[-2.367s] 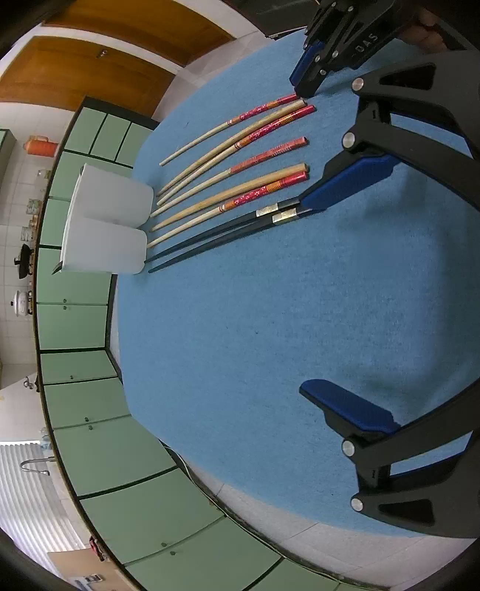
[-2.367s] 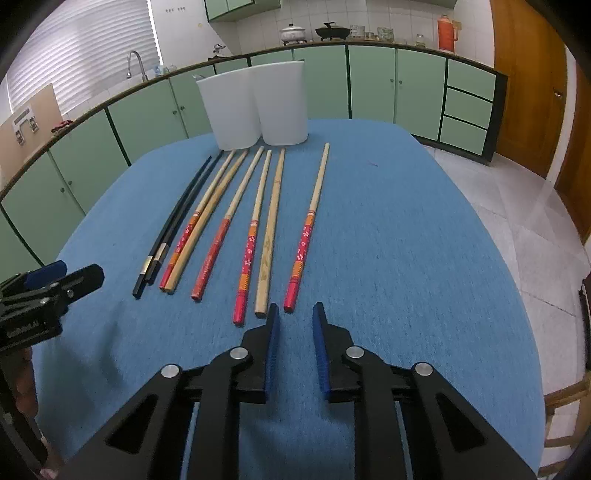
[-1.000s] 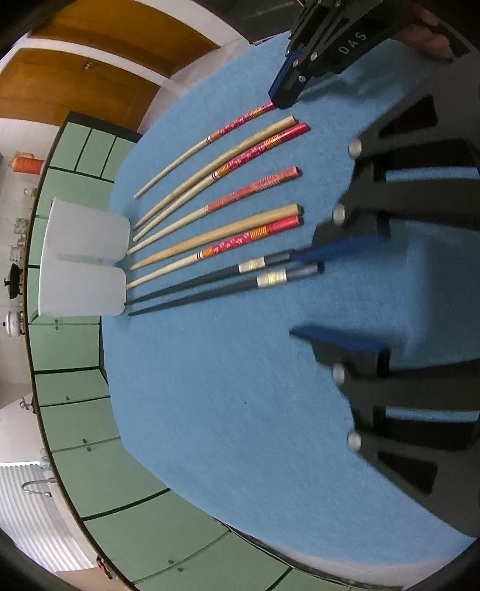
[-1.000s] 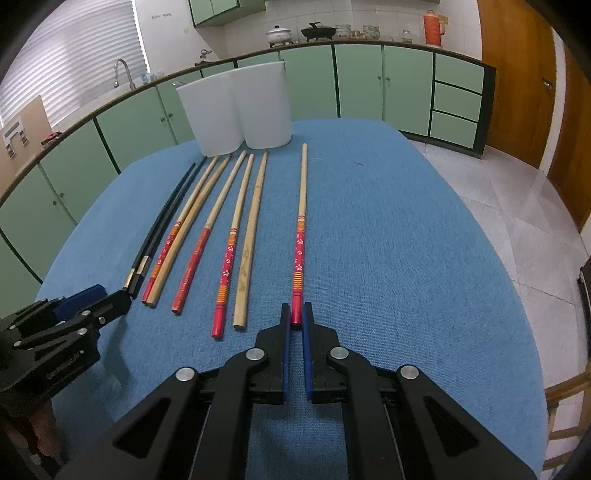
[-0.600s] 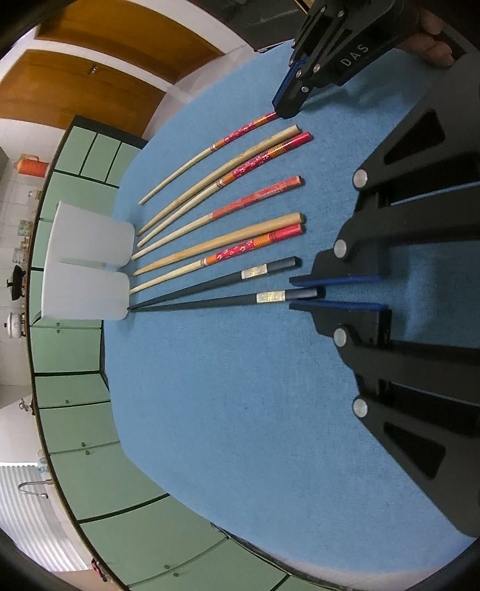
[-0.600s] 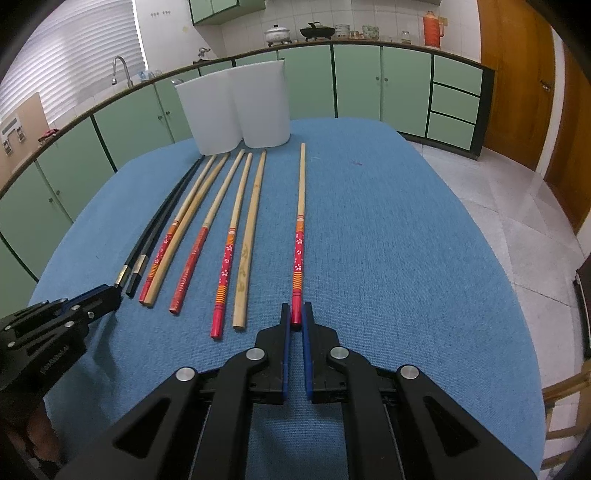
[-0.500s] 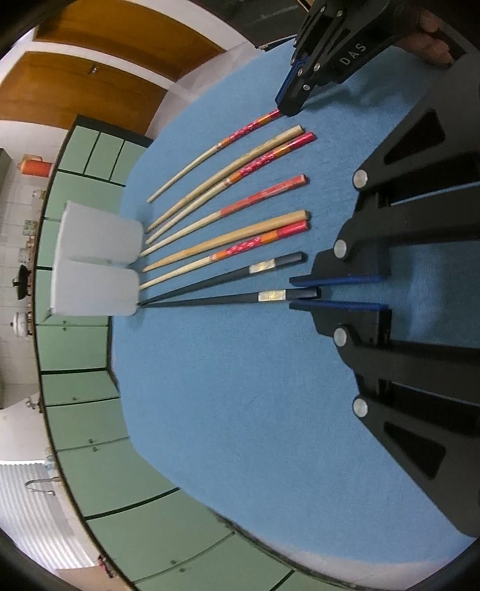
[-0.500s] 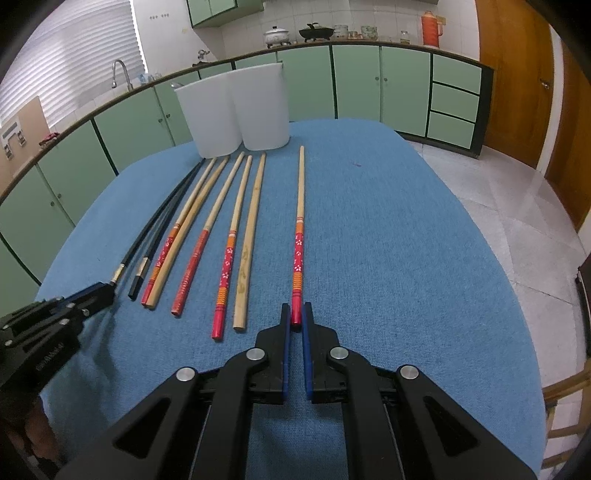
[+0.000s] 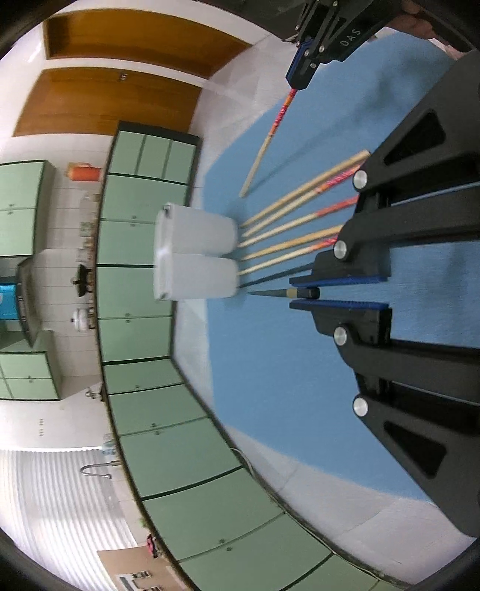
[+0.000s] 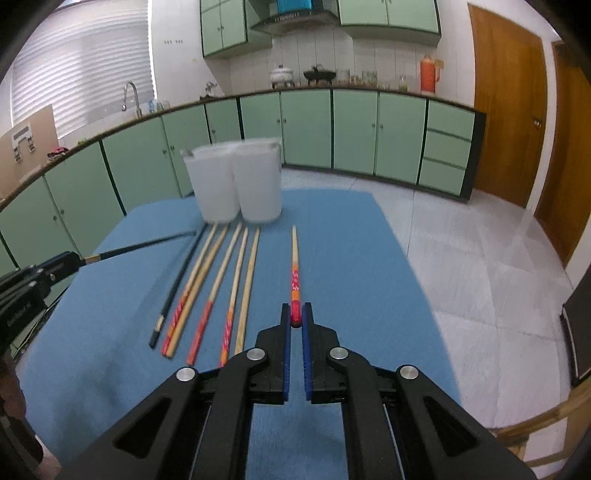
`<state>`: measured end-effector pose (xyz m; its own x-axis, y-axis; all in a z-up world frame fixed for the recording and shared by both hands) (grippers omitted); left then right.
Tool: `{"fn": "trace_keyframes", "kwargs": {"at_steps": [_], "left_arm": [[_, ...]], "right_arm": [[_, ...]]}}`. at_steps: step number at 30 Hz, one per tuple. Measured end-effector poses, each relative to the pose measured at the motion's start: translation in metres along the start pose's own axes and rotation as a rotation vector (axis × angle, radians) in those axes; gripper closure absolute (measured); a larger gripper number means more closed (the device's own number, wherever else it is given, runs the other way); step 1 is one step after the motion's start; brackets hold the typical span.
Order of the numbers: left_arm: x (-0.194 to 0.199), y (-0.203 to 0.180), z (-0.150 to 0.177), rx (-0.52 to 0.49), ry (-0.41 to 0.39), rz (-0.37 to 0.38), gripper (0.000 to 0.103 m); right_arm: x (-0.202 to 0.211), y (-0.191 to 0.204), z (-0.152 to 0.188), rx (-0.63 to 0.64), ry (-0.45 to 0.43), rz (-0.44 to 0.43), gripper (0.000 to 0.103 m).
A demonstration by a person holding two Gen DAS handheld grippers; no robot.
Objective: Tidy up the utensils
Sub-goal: 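Lift both held chopsticks and carry them above the white holder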
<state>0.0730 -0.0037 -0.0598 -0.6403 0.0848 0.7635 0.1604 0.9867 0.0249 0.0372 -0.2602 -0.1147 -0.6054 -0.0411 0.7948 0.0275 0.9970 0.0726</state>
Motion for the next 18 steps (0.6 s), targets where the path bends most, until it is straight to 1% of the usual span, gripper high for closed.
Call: {"fn": "trace_keyframes", "kwargs": {"at_steps": [5, 7, 12, 18], "left_arm": [[0.017, 0.007, -0.024, 0.012, -0.054, 0.025, 0.097], [0.024, 0.006, -0.033, 0.019, -0.073, 0.039, 0.097], [0.028, 0.009, -0.051, 0.04, -0.086, 0.069, 0.097], [0.033, 0.011, -0.07, 0.055, -0.096, 0.1, 0.097]], "right_arm": [[0.026, 0.001, -0.021, 0.026, -0.072, 0.01, 0.098], [0.036, 0.001, -0.031, 0.032, -0.099, -0.002, 0.098], [0.05, 0.003, -0.053, 0.039, -0.138, -0.031, 0.098], [0.059, 0.004, -0.08, 0.049, -0.158, -0.066, 0.098]]}}
Point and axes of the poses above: each gripper's, at about its wrist camera, not at the fingertips, and x roughly against the way its jaws point, y to its left, z to its underside, the point moved 3 cm from there along -x, roughly the way its jaws point, and after that the axes turned 15 degrees about y, right-handed, at the moved point
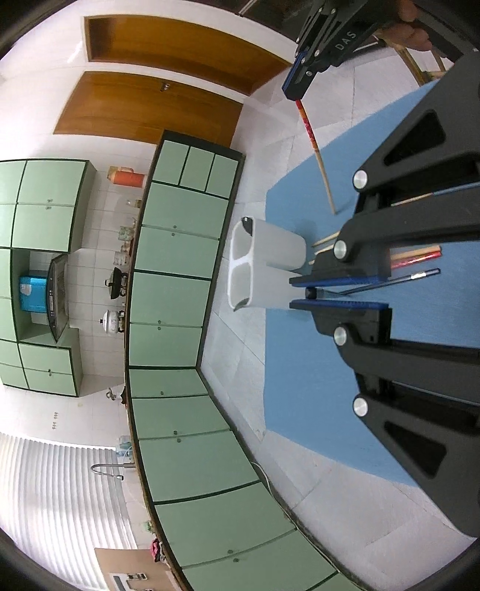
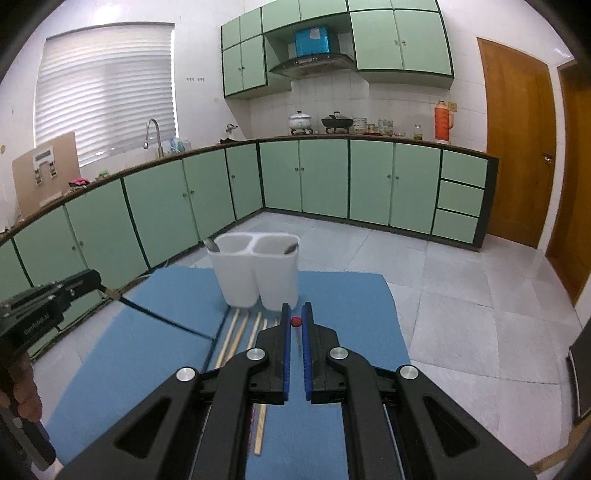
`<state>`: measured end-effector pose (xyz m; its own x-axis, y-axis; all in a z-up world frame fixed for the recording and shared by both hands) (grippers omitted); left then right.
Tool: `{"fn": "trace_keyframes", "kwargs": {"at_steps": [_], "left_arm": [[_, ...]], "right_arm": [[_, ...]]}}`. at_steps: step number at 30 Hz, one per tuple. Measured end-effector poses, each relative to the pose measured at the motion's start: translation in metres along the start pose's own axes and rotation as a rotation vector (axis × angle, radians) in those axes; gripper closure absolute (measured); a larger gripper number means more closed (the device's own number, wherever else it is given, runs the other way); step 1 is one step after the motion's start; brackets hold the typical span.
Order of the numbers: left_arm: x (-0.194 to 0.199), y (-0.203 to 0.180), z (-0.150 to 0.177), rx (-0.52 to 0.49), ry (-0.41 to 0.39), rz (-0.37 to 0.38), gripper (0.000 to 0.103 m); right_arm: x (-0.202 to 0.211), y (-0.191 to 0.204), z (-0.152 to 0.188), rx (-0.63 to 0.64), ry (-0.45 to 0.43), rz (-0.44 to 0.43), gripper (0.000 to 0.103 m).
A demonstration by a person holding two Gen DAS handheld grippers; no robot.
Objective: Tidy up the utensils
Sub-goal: 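Lift both held chopsticks and carry them above the white holder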
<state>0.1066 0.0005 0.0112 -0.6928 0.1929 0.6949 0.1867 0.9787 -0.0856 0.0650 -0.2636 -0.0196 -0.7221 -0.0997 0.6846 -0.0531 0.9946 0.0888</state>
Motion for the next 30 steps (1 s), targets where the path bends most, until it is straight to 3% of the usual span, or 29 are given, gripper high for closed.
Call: {"fn": "trace_keyframes", "kwargs": {"at_steps": [15, 30], "left_arm": [[0.0, 0.003, -0.028, 0.015, -0.028, 0.038, 0.097], [0.013, 0.007, -0.056, 0.017, -0.091, 0.055, 0.097]], "right_arm": [[-0.008, 0.005, -0.039, 0.034, 0.009, -0.07, 0.098], [0.005, 0.003, -0.075, 0.061, -0.051, -0.094, 0.098]]}}
Point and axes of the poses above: each gripper's, at about its wrist camera, not at the fingertips, and x roughly against the way its jaws point, y to its left, z to its underside, the point moved 3 cm from there along -x, roughly the way its jaws point, and after that the axes turned 15 degrees about y, right-handed, at the moved point
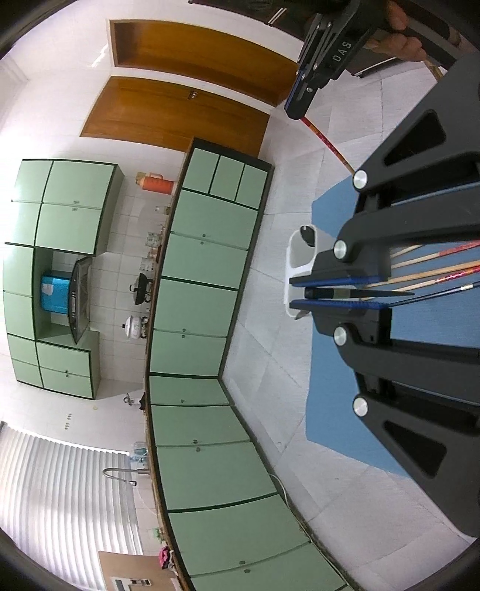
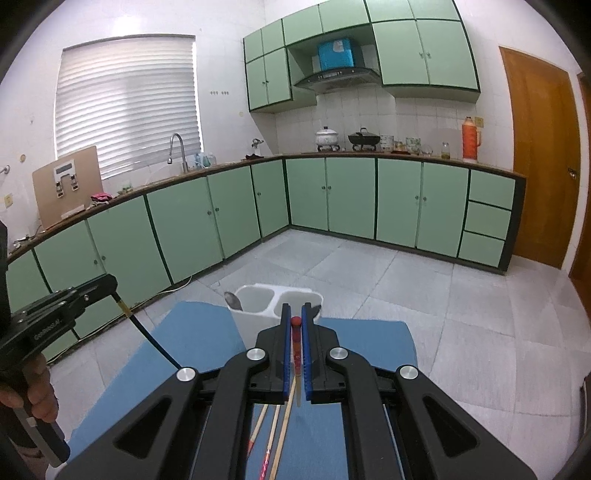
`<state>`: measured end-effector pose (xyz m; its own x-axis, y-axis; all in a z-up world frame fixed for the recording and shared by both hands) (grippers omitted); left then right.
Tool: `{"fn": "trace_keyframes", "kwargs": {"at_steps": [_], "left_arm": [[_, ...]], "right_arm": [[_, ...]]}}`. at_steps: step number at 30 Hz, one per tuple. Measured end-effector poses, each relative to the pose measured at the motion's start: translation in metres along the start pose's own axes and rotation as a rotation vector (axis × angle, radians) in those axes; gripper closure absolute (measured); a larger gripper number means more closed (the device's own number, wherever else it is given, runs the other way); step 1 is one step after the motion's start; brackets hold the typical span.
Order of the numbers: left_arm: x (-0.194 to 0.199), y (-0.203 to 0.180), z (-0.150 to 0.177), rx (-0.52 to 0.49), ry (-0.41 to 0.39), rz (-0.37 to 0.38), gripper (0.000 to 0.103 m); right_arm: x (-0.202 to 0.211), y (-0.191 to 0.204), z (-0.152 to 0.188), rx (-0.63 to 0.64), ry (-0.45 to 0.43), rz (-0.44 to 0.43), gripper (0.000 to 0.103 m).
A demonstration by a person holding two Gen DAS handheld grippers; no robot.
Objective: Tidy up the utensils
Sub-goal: 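Lift both held chopsticks and carry them above the white holder, then lower chopsticks into the holder and open both tools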
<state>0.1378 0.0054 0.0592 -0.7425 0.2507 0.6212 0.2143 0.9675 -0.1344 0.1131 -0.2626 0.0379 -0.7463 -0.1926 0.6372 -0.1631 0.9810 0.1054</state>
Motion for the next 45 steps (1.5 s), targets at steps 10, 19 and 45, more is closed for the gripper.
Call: {"fn": "trace_keyframes", "kwargs": {"at_steps": [10, 19, 45], "left_arm": [[0.026, -0.007, -0.048, -0.002, -0.125, 0.012, 0.097], [0.035, -0.027, -0.1, -0.005, -0.261, 0.026, 0.097], [-0.151, -0.025, -0.101, -0.039, -0.105, -0.056, 0.097]], "right_arm": [[0.017, 0.012, -0.045, 0.04, -0.098, -0.01, 0.098], [0.01, 0.013, -0.094, 0.031, -0.18, -0.008, 0.098], [-0.142, -0.005, -0.09, -0.001, -0.043, -0.009, 0.098]]}}
Point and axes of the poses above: each gripper's, at about its wrist camera, not at the fingertips, and x roughly against the way its jaws point, y to its left, z to its underside, the point moved 3 cm from there along -x, roughly the way its jaws point, and after that the axes turned 15 degrees about y, right-handed, at the moved point
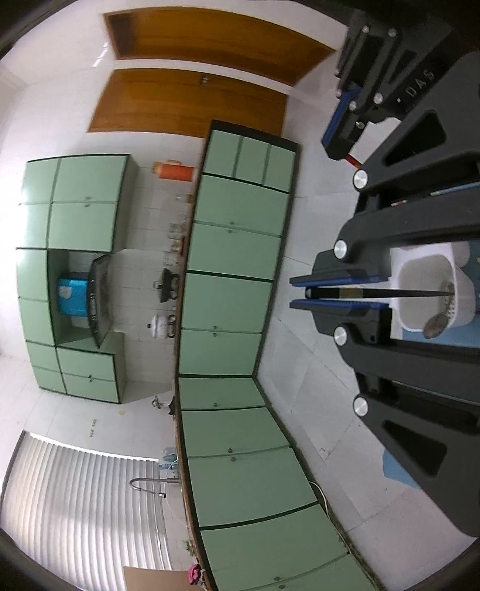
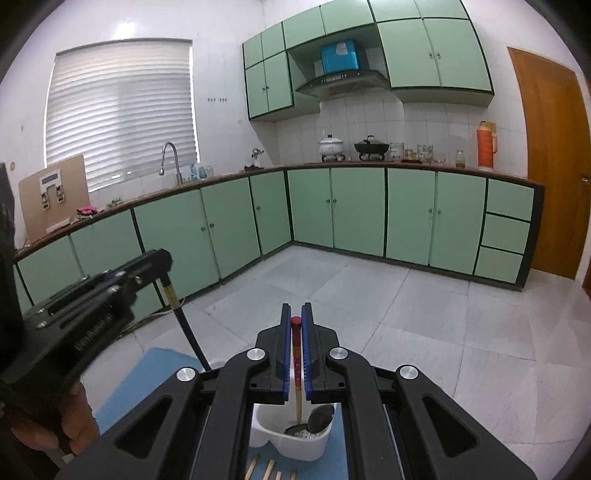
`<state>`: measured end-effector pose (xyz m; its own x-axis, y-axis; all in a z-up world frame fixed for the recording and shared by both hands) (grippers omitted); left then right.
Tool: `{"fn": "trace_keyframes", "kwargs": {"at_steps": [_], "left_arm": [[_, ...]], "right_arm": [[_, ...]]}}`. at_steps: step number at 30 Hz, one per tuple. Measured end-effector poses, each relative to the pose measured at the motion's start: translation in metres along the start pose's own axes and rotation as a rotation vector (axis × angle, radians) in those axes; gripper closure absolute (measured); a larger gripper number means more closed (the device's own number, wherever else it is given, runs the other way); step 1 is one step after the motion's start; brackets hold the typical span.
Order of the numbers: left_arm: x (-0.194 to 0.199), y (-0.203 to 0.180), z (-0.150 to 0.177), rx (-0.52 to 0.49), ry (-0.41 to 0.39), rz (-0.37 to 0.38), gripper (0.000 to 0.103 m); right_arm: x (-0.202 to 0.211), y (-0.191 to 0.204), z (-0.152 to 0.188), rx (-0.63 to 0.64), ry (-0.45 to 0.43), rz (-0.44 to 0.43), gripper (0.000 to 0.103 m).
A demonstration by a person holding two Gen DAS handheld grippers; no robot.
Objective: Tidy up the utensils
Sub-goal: 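Lower chopsticks into the holder and open both tools, then withdraw both tools from the holder back over the remaining chopsticks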
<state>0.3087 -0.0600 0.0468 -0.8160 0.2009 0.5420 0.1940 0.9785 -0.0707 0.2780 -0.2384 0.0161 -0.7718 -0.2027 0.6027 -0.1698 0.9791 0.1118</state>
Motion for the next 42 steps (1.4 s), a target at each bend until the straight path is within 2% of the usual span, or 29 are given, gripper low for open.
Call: {"fn": "trace_keyframes", "kwargs": {"at_steps": [6, 8, 10, 15, 18, 21, 24, 31, 42], "left_arm": [[-0.008, 0.01, 0.018, 0.009, 0.061, 0.008, 0.094], [-0.006, 0.013, 0.022, 0.012, 0.066, 0.012, 0.08], [-0.001, 0.016, 0.025, 0.016, 0.061, 0.008, 0.072], [0.015, 0.026, 0.03, 0.028, 0.051, 0.016, 0.055], [0.027, 0.031, 0.034, 0.04, 0.045, 0.016, 0.049], [0.045, 0.038, 0.042, 0.059, 0.035, 0.017, 0.038], [0.065, 0.043, 0.057, 0.062, 0.034, -0.001, 0.032], [0.095, 0.047, 0.114, 0.039, 0.104, -0.011, 0.025], [0.097, 0.046, 0.228, -0.025, 0.356, -0.04, 0.024]], "right_arm": [[0.003, 0.0, 0.011, 0.0, 0.023, -0.016, 0.095], [0.003, -0.002, 0.013, -0.002, 0.026, -0.017, 0.093], [0.006, -0.003, 0.016, -0.006, 0.03, -0.012, 0.089], [0.018, -0.006, 0.022, -0.026, 0.014, -0.012, 0.063], [0.032, -0.008, 0.028, -0.034, -0.004, -0.001, 0.054], [0.049, -0.011, 0.037, -0.045, -0.027, 0.01, 0.048], [0.07, -0.012, 0.052, -0.053, -0.047, 0.022, 0.041], [0.094, -0.009, 0.109, -0.075, -0.007, 0.028, 0.039], [0.085, 0.002, 0.215, -0.135, 0.161, 0.014, 0.04]]}}
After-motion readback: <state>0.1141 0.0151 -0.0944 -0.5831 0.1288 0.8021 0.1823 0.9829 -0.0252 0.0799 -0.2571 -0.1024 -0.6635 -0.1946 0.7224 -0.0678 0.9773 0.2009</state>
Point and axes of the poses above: each gripper's, at about its wrist camera, not at the fingertips, and x roughly against the way its jaws point, y to its left, z to its underside, the point moved 3 cm from there along -x, roughly the way its jaws point, and after that the axes turned 15 degrees about y, right-handed, at the moved point
